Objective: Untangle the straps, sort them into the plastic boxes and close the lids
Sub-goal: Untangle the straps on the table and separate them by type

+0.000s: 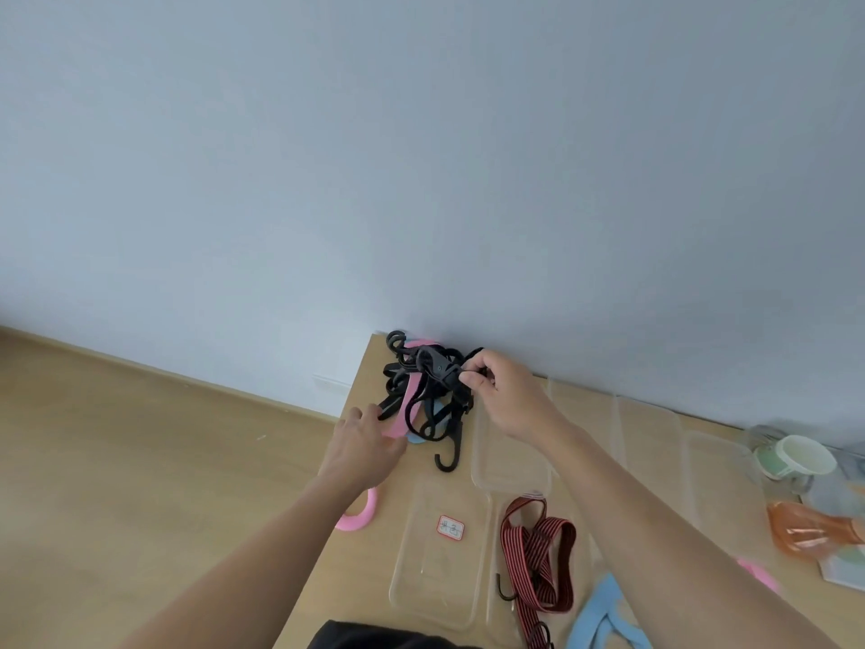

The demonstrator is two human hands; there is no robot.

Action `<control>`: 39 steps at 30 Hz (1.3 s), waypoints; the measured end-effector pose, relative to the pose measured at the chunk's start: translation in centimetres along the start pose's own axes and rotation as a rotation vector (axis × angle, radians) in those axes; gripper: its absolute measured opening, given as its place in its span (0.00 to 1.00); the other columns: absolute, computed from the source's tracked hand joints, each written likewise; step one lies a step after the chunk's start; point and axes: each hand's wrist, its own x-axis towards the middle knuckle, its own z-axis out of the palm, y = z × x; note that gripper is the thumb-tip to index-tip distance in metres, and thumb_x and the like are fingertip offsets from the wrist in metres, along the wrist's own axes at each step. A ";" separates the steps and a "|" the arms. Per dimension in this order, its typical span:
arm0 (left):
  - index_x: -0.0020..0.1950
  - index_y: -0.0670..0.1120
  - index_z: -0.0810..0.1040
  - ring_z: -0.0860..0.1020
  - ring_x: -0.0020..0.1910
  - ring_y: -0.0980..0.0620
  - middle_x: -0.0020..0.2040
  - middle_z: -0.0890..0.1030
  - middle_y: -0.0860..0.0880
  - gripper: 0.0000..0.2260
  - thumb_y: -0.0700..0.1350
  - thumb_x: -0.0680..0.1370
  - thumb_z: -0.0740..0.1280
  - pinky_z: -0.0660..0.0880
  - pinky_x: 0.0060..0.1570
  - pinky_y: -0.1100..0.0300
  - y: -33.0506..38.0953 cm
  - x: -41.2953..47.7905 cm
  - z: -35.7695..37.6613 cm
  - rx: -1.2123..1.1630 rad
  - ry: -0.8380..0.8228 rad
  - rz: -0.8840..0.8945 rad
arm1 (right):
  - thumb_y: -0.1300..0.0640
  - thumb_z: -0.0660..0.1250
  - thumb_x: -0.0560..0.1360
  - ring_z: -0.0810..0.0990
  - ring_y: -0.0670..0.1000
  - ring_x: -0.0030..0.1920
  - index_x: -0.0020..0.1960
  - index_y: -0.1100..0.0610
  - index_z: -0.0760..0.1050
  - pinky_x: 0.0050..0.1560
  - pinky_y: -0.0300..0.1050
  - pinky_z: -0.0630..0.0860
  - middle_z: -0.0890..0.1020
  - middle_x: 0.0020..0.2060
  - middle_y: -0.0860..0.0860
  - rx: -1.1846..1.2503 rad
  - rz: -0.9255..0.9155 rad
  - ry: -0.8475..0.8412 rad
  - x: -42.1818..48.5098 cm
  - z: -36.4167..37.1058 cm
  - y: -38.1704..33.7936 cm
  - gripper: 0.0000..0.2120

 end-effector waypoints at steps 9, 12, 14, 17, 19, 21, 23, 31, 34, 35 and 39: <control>0.74 0.50 0.69 0.72 0.65 0.48 0.68 0.73 0.48 0.24 0.56 0.80 0.64 0.70 0.62 0.54 5.1 -0.4 -2.4 -0.195 0.128 0.171 | 0.52 0.66 0.82 0.78 0.51 0.42 0.46 0.52 0.74 0.45 0.44 0.74 0.81 0.41 0.50 0.110 0.001 0.150 0.6 -2.2 -1.7 0.06; 0.75 0.49 0.69 0.75 0.62 0.50 0.66 0.76 0.49 0.24 0.56 0.80 0.66 0.70 0.58 0.58 6.4 0.5 -3.5 -0.287 0.084 0.200 | 0.52 0.65 0.82 0.80 0.53 0.43 0.47 0.52 0.75 0.46 0.46 0.75 0.82 0.42 0.50 0.177 -0.021 0.198 0.9 -3.2 -2.9 0.06; 0.75 0.49 0.69 0.76 0.62 0.50 0.65 0.77 0.49 0.26 0.57 0.80 0.67 0.71 0.59 0.58 7.2 1.2 -3.9 -0.332 0.048 0.203 | 0.51 0.66 0.82 0.79 0.55 0.41 0.46 0.52 0.76 0.46 0.49 0.78 0.81 0.39 0.51 0.235 -0.033 0.222 1.0 -3.7 -3.6 0.07; 0.77 0.48 0.67 0.76 0.64 0.49 0.66 0.78 0.48 0.28 0.56 0.80 0.68 0.70 0.60 0.58 8.0 1.8 -4.2 -0.319 -0.001 0.194 | 0.49 0.66 0.81 0.80 0.56 0.41 0.45 0.52 0.76 0.52 0.60 0.81 0.82 0.41 0.55 0.336 -0.041 0.239 0.8 -4.3 -4.7 0.09; 0.79 0.47 0.65 0.76 0.65 0.47 0.67 0.77 0.46 0.30 0.53 0.79 0.70 0.71 0.59 0.58 8.1 2.1 -4.0 -0.267 -0.042 0.192 | 0.53 0.67 0.81 0.79 0.48 0.38 0.45 0.55 0.75 0.53 0.56 0.82 0.80 0.38 0.49 0.433 -0.047 0.241 0.6 -4.7 -5.5 0.08; 0.78 0.47 0.65 0.77 0.62 0.46 0.65 0.78 0.46 0.30 0.50 0.78 0.71 0.71 0.54 0.59 8.1 2.4 -3.6 -0.227 -0.075 0.169 | 0.55 0.72 0.78 0.76 0.45 0.35 0.44 0.56 0.74 0.47 0.46 0.81 0.77 0.35 0.45 0.457 -0.059 0.241 0.3 -5.2 -6.2 0.09; 0.74 0.45 0.69 0.79 0.55 0.47 0.60 0.81 0.46 0.25 0.47 0.78 0.71 0.73 0.50 0.58 8.1 2.7 -3.3 -0.217 -0.065 0.121 | 0.57 0.78 0.72 0.71 0.44 0.33 0.44 0.54 0.73 0.38 0.37 0.73 0.75 0.34 0.46 0.385 -0.068 0.237 0.1 -5.7 -6.6 0.13; 0.60 0.44 0.76 0.76 0.42 0.51 0.47 0.81 0.49 0.10 0.42 0.79 0.64 0.68 0.34 0.64 7.9 3.4 -3.0 -0.193 -0.083 0.108 | 0.55 0.73 0.77 0.68 0.42 0.32 0.42 0.52 0.70 0.35 0.34 0.66 0.74 0.31 0.37 0.348 -0.262 0.400 0.3 -8.8 -9.8 0.12; 0.43 0.44 0.70 0.68 0.34 0.51 0.36 0.72 0.49 0.06 0.40 0.79 0.63 0.64 0.33 0.60 8.2 3.0 -3.3 -0.279 -0.062 0.073 | 0.51 0.69 0.78 0.77 0.49 0.48 0.49 0.55 0.72 0.48 0.37 0.70 0.77 0.48 0.44 0.281 -0.398 0.483 0.3 -9.8 -11.3 0.09; 0.42 0.43 0.68 0.66 0.33 0.50 0.35 0.70 0.48 0.07 0.41 0.79 0.62 0.64 0.34 0.59 8.2 2.9 -3.4 -0.320 -0.045 0.072 | 0.50 0.67 0.79 0.77 0.51 0.53 0.52 0.57 0.74 0.52 0.39 0.71 0.78 0.52 0.47 0.285 -0.401 0.475 0.4 -10.0 -11.6 0.10; 0.39 0.46 0.70 0.68 0.32 0.50 0.33 0.71 0.50 0.10 0.47 0.78 0.64 0.66 0.33 0.58 7.8 2.5 -4.4 -0.361 0.030 0.087 | 0.46 0.64 0.81 0.81 0.65 0.49 0.48 0.57 0.69 0.48 0.59 0.79 0.82 0.48 0.64 0.448 -0.316 0.410 0.7 -10.1 -12.2 0.14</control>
